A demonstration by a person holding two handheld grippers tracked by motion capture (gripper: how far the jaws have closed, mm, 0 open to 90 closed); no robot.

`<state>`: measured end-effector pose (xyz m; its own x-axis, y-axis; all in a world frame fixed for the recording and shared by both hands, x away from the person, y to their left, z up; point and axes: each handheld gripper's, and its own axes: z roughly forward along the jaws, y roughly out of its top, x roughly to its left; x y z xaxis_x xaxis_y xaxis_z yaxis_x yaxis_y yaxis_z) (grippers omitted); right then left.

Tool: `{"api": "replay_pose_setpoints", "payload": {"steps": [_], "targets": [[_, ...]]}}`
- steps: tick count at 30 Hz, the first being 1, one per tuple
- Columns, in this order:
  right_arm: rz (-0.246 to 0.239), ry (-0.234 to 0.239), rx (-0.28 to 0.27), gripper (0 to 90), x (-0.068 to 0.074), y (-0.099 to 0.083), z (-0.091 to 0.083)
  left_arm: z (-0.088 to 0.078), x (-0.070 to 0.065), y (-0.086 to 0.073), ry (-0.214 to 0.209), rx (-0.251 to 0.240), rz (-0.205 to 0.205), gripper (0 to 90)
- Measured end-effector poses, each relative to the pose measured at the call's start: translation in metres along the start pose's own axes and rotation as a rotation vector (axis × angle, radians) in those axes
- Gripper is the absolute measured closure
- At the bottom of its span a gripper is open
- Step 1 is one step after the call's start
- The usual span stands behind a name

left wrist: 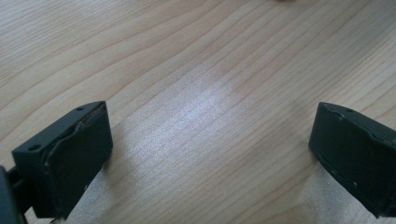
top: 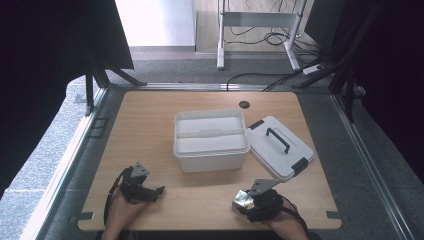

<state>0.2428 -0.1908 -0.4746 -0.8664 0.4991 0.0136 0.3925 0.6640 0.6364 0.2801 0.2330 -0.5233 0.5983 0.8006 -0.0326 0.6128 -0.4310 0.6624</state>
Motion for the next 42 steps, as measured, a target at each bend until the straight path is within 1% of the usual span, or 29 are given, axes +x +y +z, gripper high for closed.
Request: {"api": "replay_pose_setpoints", "payload": {"steps": [1, 3, 4, 6, 9, 10, 12, 13, 14, 18, 21, 22, 23, 25, 26, 27, 28, 29, 30, 33, 34, 35, 36, 37, 38, 39, 40, 41, 42], "targets": [[0.000, 0.000, 0.000, 33.5, 0.000, 0.000, 0.000, 0.000, 0.000, 0.000, 0.000, 0.000, 0.000, 0.0], [-0.005, -0.007, -0.022, 32.0, -0.003, 0.005, -0.013, 0.000, 0.000, 0.000, 0.000, 0.001, 0.001, 0.0], [-0.005, -0.007, -0.022, 32.0, -0.003, 0.005, -0.013, 0.000, 0.000, 0.000, 0.000, 0.001, 0.001, 0.0], [0.010, -0.027, -0.055, 29.9, -0.013, 0.008, -0.025, 0.000, 0.000, 0.000, 0.000, 0.001, 0.002, 0.0], [0.023, -0.044, -0.068, 28.0, -0.020, 0.009, -0.029, 0.000, 0.000, 0.000, -0.001, 0.000, 0.001, 0.0], [0.041, -0.061, -0.082, 25.2, -0.029, 0.007, -0.031, 0.000, 0.000, 0.000, -0.002, 0.000, 0.002, 0.0], [0.052, -0.075, -0.085, 23.2, -0.033, 0.006, -0.031, 0.000, 0.000, 0.000, -0.003, 0.000, 0.002, 0.0], [0.069, -0.103, -0.087, 19.7, -0.043, 0.002, -0.028, 0.000, 0.000, 0.000, -0.004, -0.001, 0.002, 0.0], [0.081, -0.115, -0.091, 18.2, -0.048, 0.000, -0.026, 0.000, 0.000, 0.000, -0.005, -0.001, 0.002, 0.0], [0.145, -0.150, -0.112, 13.3, -0.065, -0.014, -0.011, -0.001, 0.004, 0.004, -0.045, 0.002, -0.003, 0.6], [0.161, -0.152, -0.110, 12.3, -0.069, -0.020, -0.005, -0.003, 0.005, 0.008, -0.056, -0.006, 0.003, 0.7], [0.167, -0.155, -0.113, 8.5, -0.072, -0.025, 0.002, -0.005, 0.006, 0.015, -0.074, -0.010, 0.016, 0.6], [0.167, -0.155, -0.113, 8.5, -0.072, -0.025, 0.002, -0.005, 0.006, 0.015, -0.074, -0.010, 0.016, 0.6], [0.163, -0.161, -0.110, 6.1, -0.073, -0.029, 0.007, -0.009, 0.007, 0.023, -0.083, -0.007, 0.040, 0.6], [0.165, -0.174, -0.105, 5.6, -0.074, -0.031, 0.010, -0.013, 0.009, 0.033, -0.093, -0.006, 0.068, 0.6], [0.165, -0.176, -0.104, 5.6, -0.074, -0.032, 0.011, -0.013, 0.009, 0.033, -0.093, -0.006, 0.068, 0.5], [0.165, -0.176, -0.104, 5.6, -0.074, -0.032, 0.011, -0.016, 0.010, 0.039, -0.099, -0.007, 0.084, 0.5], [0.162, -0.177, -0.101, 5.6, -0.075, -0.033, 0.014, -0.024, 0.012, 0.051, -0.115, -0.015, 0.116, 0.2], [0.163, -0.176, -0.097, 5.6, -0.076, -0.034, 0.015, -0.024, 0.012, 0.051, -0.115, -0.015, 0.116, 0.2], [0.168, -0.181, -0.097, 6.1, -0.076, -0.036, 0.017, -0.035, 0.015, 0.070, -0.132, -0.030, 0.161, 0.3], [0.171, -0.175, -0.092, 6.9, -0.077, -0.039, 0.020, -0.045, 0.017, 0.085, -0.142, -0.041, 0.197, 1.2], [0.171, -0.175, -0.092, 6.9, -0.077, -0.039, 0.020, -0.045, 0.017, 0.085, -0.142, -0.041, 0.197, 2.1], [0.180, -0.167, -0.096, 6.1, -0.078, -0.041, 0.022, -0.053, 0.018, 0.098, -0.158, -0.052, 0.226, 3.5], [0.180, -0.167, -0.096, 6.1, -0.078, -0.041, 0.022, -0.053, 0.018, 0.098, -0.158, -0.052, 0.226, 5.0], [0.175, -0.168, -0.101, 6.8, -0.078, -0.042, 0.022, -0.059, 0.020, 0.110, -0.171, -0.065, 0.245, 6.9], [0.175, -0.168, -0.101, 6.8, -0.078, -0.042, 0.022, -0.059, 0.020, 0.110, -0.171, -0.065, 0.245, 8.6], [0.172, -0.169, -0.102, 7.4, -0.079, -0.042, 0.021, -0.063, 0.021, 0.119, -0.180, -0.071, 0.260, 10.0], [0.173, -0.168, -0.101, 7.2, -0.079, -0.042, 0.021, -0.068, 0.022, 0.134, -0.191, -0.084, 0.275, 11.7], [0.173, -0.168, -0.101, 7.2, -0.079, -0.042, 0.021, -0.068, 0.022, 0.134, -0.191, -0.084, 0.275, 13.7]]}}
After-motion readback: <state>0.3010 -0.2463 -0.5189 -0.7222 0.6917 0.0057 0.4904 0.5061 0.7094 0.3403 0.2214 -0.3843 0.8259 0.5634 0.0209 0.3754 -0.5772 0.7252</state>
